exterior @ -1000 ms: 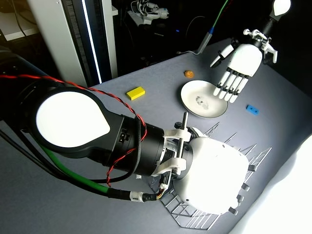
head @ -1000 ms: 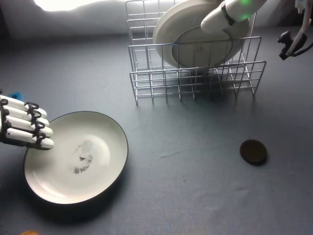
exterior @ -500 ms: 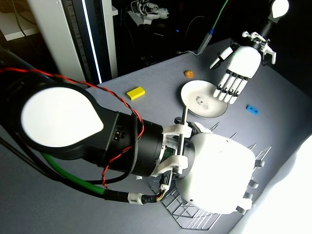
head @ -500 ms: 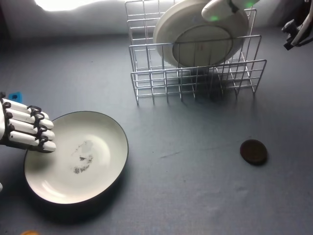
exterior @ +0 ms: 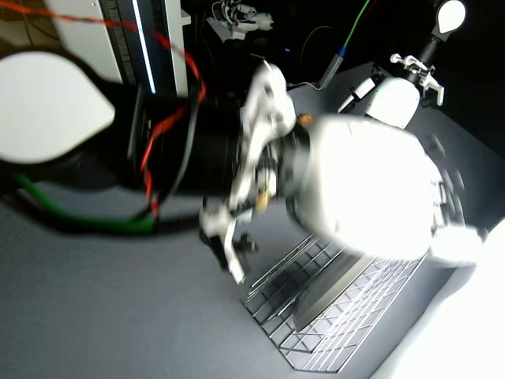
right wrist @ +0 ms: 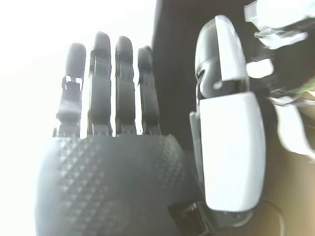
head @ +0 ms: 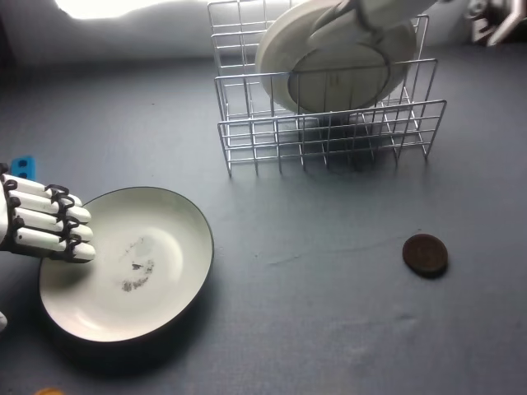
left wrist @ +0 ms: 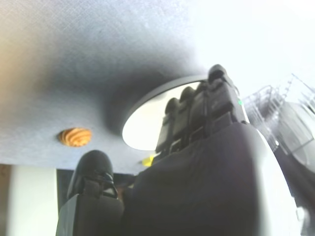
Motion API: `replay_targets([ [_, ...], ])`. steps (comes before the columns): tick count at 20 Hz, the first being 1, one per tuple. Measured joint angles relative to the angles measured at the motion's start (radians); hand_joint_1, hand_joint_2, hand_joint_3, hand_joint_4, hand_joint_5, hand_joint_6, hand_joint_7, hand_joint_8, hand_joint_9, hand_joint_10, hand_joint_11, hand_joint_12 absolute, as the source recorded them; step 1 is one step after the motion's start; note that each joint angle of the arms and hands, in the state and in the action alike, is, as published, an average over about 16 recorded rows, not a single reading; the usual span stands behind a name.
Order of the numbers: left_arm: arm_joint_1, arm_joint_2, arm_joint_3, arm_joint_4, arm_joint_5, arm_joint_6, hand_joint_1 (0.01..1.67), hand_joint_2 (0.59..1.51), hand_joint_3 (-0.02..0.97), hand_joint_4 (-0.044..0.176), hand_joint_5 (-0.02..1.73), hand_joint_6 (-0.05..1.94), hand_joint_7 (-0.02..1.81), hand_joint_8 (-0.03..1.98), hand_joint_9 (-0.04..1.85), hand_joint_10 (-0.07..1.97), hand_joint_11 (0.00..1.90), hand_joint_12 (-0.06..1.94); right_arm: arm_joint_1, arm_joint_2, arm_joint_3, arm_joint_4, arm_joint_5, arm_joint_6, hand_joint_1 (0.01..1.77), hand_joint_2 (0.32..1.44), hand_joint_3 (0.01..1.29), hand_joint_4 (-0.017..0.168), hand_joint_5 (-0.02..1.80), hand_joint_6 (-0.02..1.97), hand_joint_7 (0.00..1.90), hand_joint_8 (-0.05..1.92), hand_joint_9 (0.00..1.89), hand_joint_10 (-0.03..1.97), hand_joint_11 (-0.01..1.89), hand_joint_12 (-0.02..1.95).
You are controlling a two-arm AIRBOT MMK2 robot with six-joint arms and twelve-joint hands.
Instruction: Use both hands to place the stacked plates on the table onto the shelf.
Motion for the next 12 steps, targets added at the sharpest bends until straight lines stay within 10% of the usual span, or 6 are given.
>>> replay_targets([
  [12,-0.041,-0.002,0.017,0.02,-0.001,-0.036,0.02,1.23,0.022,0.002,0.02,0.02,0.02,-0.01,-0.01,-0.01,0.02,-0.01,-0.141,0.034,-0.294,0.439,-0.03,-0.748,1.07,0.93,0.01,0.003,0.02,0.03,0.02,0.0,0.02,0.02,0.01,0.01],
])
